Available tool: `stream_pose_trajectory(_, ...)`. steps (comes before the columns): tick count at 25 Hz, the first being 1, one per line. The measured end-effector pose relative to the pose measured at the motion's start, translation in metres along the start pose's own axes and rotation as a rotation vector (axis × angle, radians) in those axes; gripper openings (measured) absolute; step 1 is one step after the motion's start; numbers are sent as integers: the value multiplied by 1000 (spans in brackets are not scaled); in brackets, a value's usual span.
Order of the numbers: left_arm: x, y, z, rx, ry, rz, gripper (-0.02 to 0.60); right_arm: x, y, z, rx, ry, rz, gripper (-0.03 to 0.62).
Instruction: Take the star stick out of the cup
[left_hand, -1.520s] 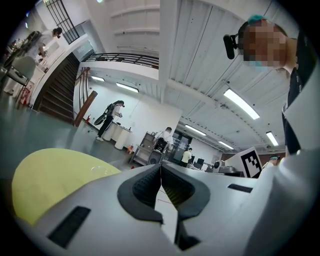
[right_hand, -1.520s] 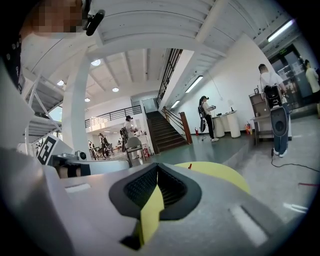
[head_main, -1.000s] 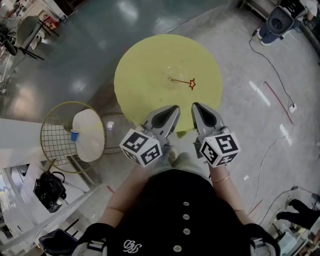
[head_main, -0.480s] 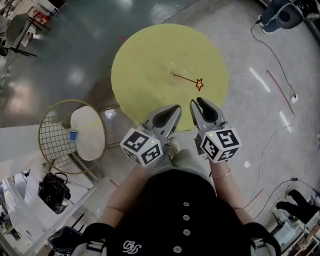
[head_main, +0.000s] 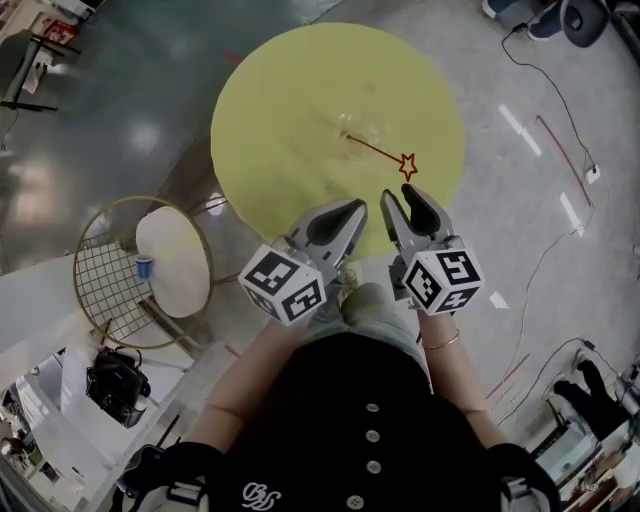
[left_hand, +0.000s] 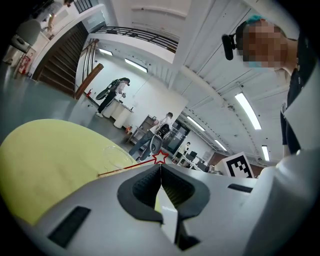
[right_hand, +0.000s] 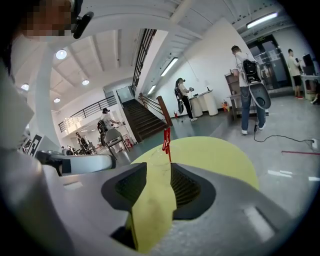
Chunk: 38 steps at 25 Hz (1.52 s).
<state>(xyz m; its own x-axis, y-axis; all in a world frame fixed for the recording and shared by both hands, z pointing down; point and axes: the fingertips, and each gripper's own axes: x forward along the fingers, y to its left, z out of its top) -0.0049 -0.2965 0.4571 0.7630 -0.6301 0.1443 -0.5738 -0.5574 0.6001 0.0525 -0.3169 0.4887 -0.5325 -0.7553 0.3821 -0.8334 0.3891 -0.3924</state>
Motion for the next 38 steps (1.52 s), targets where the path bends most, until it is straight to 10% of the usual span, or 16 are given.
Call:
stream_pose_trajectory(25,16,32,-3,-48,68,-21,12,43,-17,24,17,-117,-111,137)
stream_pose_trajectory(38,20,37,-2,-45,60,-17,12,47,-24,28,-35,-119,-153,15)
